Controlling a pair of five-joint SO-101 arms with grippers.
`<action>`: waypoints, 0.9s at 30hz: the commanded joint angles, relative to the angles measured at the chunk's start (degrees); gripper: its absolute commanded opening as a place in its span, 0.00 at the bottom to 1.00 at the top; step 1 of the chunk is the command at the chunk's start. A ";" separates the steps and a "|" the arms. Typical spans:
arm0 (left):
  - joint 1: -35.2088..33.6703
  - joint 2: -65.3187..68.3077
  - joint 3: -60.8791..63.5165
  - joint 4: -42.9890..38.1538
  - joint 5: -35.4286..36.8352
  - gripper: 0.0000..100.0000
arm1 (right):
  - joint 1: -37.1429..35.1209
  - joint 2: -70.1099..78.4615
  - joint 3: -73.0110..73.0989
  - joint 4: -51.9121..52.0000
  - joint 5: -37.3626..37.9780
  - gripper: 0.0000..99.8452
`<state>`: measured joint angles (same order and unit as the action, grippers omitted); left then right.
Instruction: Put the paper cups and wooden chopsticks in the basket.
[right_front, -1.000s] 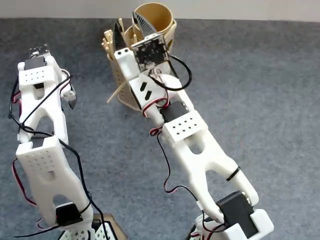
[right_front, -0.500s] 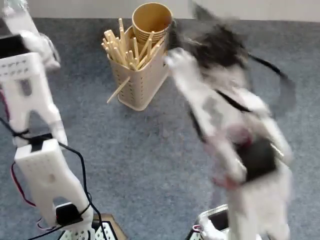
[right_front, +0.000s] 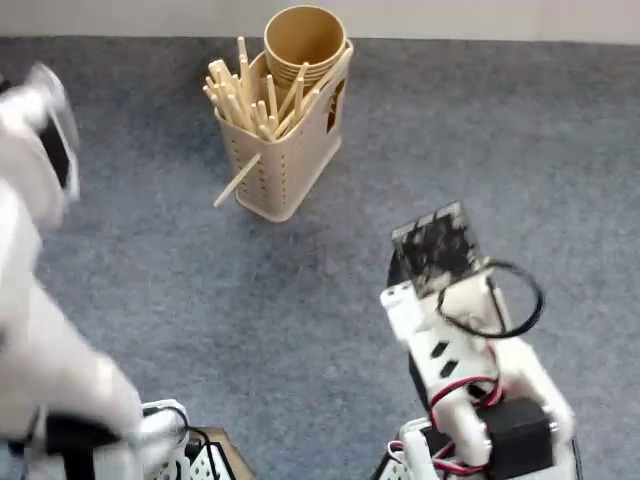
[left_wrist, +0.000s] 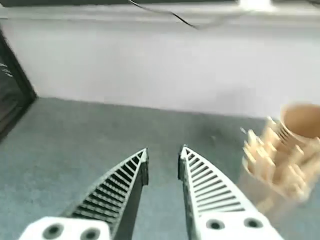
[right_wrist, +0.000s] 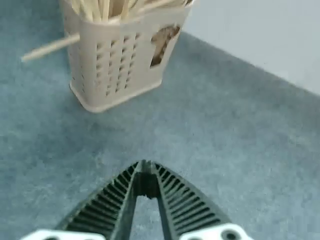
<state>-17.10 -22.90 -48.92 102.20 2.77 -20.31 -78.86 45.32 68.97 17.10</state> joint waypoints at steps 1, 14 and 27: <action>4.35 -15.87 26.07 -2.73 -0.79 0.12 | 0.75 -11.74 18.15 -7.08 0.53 0.00; 8.57 -60.97 112.48 -42.11 -8.97 0.12 | 0.75 -26.24 48.84 -10.51 0.62 0.00; 8.31 -79.60 146.07 -52.04 -8.97 0.12 | 0.75 -26.15 57.45 -4.44 0.97 0.00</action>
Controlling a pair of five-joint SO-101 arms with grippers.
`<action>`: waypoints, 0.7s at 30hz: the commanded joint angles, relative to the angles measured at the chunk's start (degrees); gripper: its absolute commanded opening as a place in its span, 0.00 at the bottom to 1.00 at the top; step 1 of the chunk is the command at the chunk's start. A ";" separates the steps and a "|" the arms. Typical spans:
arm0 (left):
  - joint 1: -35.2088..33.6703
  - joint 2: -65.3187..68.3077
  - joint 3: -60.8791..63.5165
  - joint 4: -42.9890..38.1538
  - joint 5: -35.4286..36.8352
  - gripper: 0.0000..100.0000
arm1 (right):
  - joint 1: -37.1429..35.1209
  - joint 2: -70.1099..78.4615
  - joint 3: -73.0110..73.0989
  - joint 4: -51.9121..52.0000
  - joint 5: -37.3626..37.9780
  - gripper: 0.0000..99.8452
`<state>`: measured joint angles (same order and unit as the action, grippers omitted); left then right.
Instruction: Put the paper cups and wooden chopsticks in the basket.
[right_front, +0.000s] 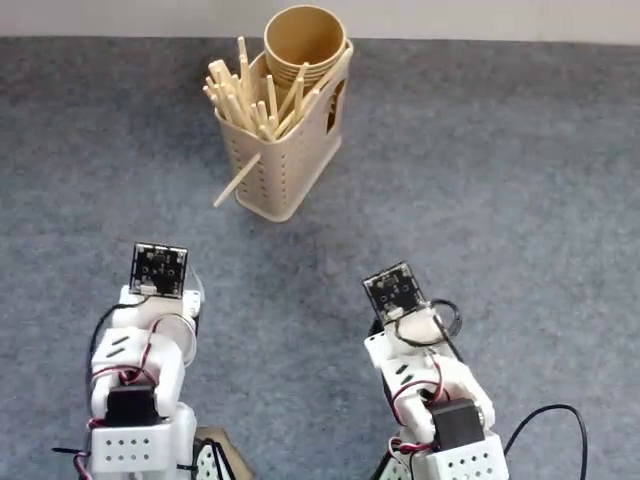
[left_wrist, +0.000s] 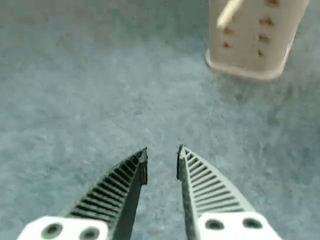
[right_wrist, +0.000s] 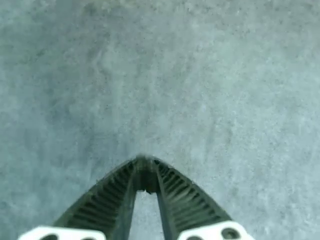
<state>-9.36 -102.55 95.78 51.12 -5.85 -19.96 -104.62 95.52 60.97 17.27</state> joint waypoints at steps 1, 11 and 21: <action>0.57 0.04 1.36 -0.97 -0.35 0.12 | 0.40 -0.40 7.25 5.76 0.79 0.00; 0.57 0.04 1.36 8.53 -0.53 0.12 | 0.48 -0.40 7.25 11.03 0.88 0.00; 0.66 -0.75 1.27 25.58 -0.53 0.12 | 0.40 -0.40 7.25 11.03 0.88 0.00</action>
